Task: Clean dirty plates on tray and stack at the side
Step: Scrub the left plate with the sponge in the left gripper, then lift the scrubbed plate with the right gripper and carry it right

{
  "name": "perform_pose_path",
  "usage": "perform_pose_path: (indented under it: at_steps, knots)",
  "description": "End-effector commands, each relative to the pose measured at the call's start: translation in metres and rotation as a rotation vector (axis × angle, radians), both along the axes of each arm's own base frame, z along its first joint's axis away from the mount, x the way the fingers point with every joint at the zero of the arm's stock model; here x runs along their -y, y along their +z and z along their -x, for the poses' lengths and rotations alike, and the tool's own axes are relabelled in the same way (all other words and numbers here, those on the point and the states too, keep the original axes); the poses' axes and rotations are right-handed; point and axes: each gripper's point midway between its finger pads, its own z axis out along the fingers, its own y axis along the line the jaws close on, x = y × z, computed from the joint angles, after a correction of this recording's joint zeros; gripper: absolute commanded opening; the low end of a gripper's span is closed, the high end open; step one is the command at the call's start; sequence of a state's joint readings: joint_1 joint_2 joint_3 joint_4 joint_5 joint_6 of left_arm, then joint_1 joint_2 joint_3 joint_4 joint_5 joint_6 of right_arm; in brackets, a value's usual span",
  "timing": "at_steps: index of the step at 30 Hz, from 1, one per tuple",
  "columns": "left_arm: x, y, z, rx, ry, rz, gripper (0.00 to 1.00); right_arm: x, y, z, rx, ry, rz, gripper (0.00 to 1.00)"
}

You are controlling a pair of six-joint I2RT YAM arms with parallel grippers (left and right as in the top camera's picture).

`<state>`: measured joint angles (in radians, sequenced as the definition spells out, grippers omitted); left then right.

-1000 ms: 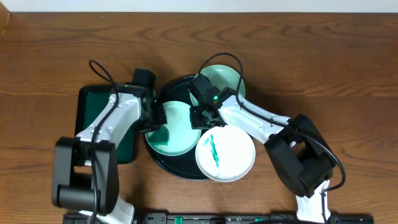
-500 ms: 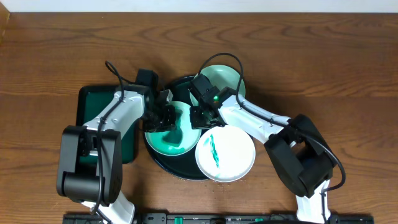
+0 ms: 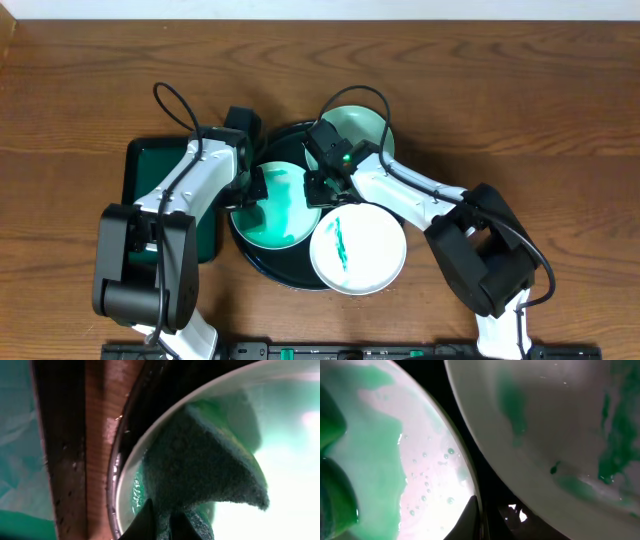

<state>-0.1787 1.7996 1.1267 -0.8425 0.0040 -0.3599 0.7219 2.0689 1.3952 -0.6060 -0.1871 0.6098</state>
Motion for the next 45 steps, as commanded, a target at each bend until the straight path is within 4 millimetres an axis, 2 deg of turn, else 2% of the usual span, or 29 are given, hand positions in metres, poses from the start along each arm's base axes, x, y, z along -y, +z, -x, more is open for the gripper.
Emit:
perform_pose_path:
  at_steps: [1, 4, 7, 10, 14, 16, 19, 21, 23, 26, 29, 33, 38, 45]
  knots:
    - [0.017, -0.007, -0.005, -0.010, -0.095, 0.136, 0.07, -0.001, -0.004, -0.002, -0.005, 0.009, 0.003, 0.01]
    - [0.053, -0.001, -0.010, 0.019, -0.187, 0.348, 0.08, -0.001, -0.004, -0.002, -0.004, 0.009, 0.001, 0.01]
    - [0.071, 0.006, -0.016, 0.052, -0.214, 0.454, 0.07, -0.001, -0.004, -0.002, -0.004, 0.009, 0.002, 0.01]
    - [0.076, 0.008, -0.024, 0.091, -0.225, 0.480, 0.07, -0.001, -0.004, -0.002, -0.005, 0.009, 0.003, 0.01]
    - [0.071, 0.019, -0.038, 0.140, -0.215, 0.480, 0.07, -0.001, -0.004, -0.002, -0.005, 0.010, 0.002, 0.01]
    - [0.064, 0.032, -0.047, 0.172, -0.200, 0.479, 0.07, -0.001, -0.004, -0.002, -0.005, 0.010, 0.002, 0.01]
    - [0.048, 0.060, -0.060, 0.235, -0.164, 0.473, 0.07, -0.001, -0.004, -0.003, -0.006, 0.008, 0.002, 0.01]
    - [0.022, 0.094, -0.067, 0.308, -0.110, 0.460, 0.07, 0.000, -0.004, -0.003, -0.010, 0.008, -0.003, 0.01]
    - [-0.001, 0.112, -0.066, 0.352, -0.061, 0.424, 0.07, -0.003, -0.003, -0.003, -0.007, 0.028, -0.014, 0.01]
    - [-0.042, 0.126, -0.056, 0.381, 0.027, 0.327, 0.07, -0.017, 0.003, -0.002, 0.010, 0.116, -0.087, 0.01]
    - [-0.082, 0.134, -0.042, 0.386, 0.122, 0.233, 0.07, -0.023, 0.009, -0.004, 0.029, 0.133, -0.114, 0.01]
    - [-0.110, 0.136, -0.033, 0.388, 0.206, 0.209, 0.08, -0.027, 0.023, -0.012, 0.085, 0.145, -0.112, 0.01]
    - [-0.127, 0.135, -0.029, 0.392, 0.255, 0.200, 0.07, -0.027, 0.049, -0.021, 0.219, 0.184, -0.027, 0.01]
    - [-0.129, 0.135, -0.028, 0.393, 0.263, 0.198, 0.07, 0.000, 0.093, -0.035, 0.514, 0.244, 0.314, 0.01]
